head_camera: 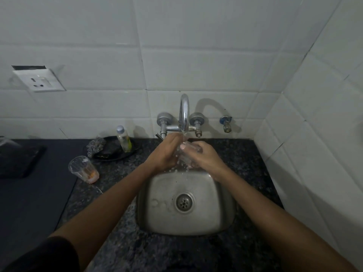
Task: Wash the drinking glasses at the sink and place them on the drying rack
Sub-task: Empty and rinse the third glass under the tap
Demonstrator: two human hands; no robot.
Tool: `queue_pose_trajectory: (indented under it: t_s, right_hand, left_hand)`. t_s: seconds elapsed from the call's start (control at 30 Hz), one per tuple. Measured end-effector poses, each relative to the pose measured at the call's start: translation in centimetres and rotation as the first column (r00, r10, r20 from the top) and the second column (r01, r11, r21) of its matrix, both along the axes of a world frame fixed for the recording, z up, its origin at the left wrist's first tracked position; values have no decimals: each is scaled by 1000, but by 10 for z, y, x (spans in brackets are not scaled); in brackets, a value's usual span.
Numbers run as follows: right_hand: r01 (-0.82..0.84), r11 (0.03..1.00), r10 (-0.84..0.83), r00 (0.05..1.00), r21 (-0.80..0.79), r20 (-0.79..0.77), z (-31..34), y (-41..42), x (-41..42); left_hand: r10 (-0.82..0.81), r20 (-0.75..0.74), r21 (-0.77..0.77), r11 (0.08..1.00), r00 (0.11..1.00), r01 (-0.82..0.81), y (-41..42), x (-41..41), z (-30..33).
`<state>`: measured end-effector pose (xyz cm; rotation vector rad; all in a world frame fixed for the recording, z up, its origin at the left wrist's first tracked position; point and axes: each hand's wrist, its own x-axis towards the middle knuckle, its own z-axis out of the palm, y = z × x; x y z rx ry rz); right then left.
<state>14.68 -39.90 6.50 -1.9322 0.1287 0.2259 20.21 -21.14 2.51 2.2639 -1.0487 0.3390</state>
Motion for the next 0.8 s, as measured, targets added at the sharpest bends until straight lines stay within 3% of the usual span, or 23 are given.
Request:
queue_pose_trajectory:
  t_s: [0.07,0.1,0.17,0.23,0.3,0.33,0.37,0.43,0.5,0.57,0.63,0.73,0.8]
  right_hand:
    - [27,945,68,958,-325,278,0,0,-2]
    - [52,906,143,897,-421,418,-4,0,-2]
    - [45,866,261,809,-498,527,-10,0,-1]
    - [-10,941,167,885,-339,435,-12,0,1]
    - [1,1000,-3,994,24,107,-8,1,2]
    - [35,989,-33,999,141,-19,-7,0,2]
    - [53,987,-49,998,150,-30,-6,-1,2]
    - [42,998,-35,986,-41,160,-7,-4,0]
    - [-10,985,66,944,-170,323,-6,-6,-1]
    - [-27,959,140,911,-284,387,-4,-7,0]
    - [-43,934,195,895,-356,402,-3,-9,3]
    - [-112,873,324,861,-474,393,-2,-15,5]
    - [-167,806,437,815,-567,381,-1,-17,6]
  left_hand:
    - [16,-34,-10,1000,999,-17,-1,0,-2]
    - [20,-54,-28,999,998,-21,-2,0,-2]
    - [15,-66,-48,999,998,-19,-4,2,-2]
    - [22,-47,-63,998,999,-25,-3,2,-2]
    - [30,-15,-98,995,999,-32,-2,2,-5]
    - [36,-8,-115,993,999,-37,-3,2,-6]
    - [39,-22,-124,991,999,-41,-5,2,-7]
    - [56,-115,-160,984,992,-75,-11,-1,-4]
    - [48,-342,-265,953,939,-146,-15,0,2]
    - [-139,-651,-424,882,746,-206,-17,-3,10]
    - [-331,-815,-501,814,476,-293,-13,-4,16]
    - [-566,-823,-538,747,50,-391,-2,2,15]
    - [-586,-809,-499,724,-44,-477,-3,7,10]
